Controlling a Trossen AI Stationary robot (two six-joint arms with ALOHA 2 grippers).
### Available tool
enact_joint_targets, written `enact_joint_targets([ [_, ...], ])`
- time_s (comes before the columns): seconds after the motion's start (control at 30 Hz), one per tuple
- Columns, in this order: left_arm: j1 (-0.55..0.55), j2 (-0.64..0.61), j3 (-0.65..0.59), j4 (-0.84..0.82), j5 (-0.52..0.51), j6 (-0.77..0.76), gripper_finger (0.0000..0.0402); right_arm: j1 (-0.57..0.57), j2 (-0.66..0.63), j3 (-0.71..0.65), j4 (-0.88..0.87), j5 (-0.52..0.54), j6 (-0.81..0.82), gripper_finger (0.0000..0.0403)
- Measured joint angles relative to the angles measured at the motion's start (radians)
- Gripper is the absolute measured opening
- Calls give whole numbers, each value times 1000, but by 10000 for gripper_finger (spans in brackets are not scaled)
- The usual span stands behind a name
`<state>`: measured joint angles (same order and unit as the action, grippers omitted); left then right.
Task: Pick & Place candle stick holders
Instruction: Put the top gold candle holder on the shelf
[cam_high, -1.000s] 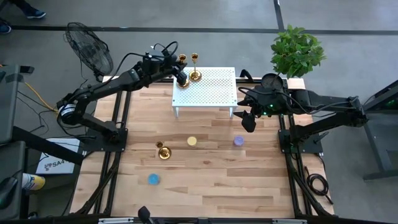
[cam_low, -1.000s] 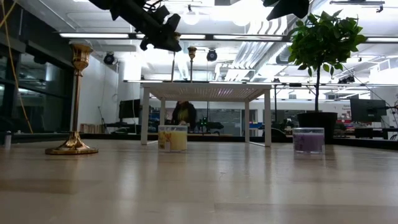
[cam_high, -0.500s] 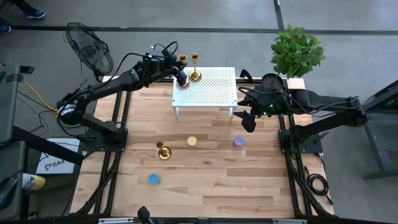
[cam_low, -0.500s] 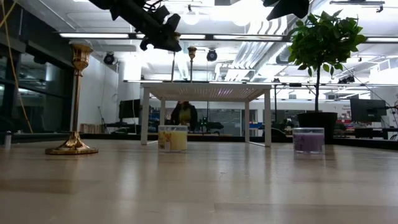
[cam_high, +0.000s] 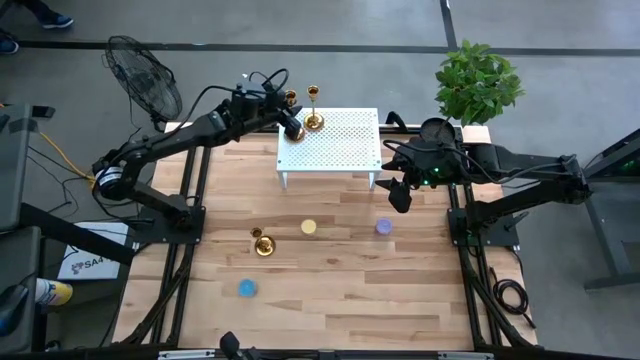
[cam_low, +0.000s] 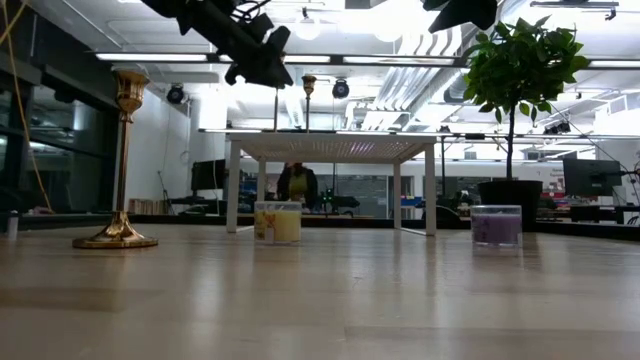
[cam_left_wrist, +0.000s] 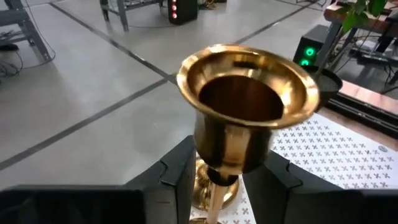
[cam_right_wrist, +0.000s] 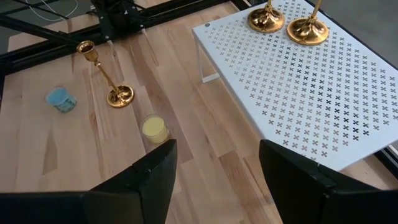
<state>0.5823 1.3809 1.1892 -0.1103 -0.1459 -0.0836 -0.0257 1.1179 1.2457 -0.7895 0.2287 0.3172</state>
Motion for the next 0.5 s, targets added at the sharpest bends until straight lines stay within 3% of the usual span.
enact_joint_targets([
  [0.5, 0, -59, 1, -83, 6, 31, 124, 0, 0, 0, -19, -2, 18, 222],
])
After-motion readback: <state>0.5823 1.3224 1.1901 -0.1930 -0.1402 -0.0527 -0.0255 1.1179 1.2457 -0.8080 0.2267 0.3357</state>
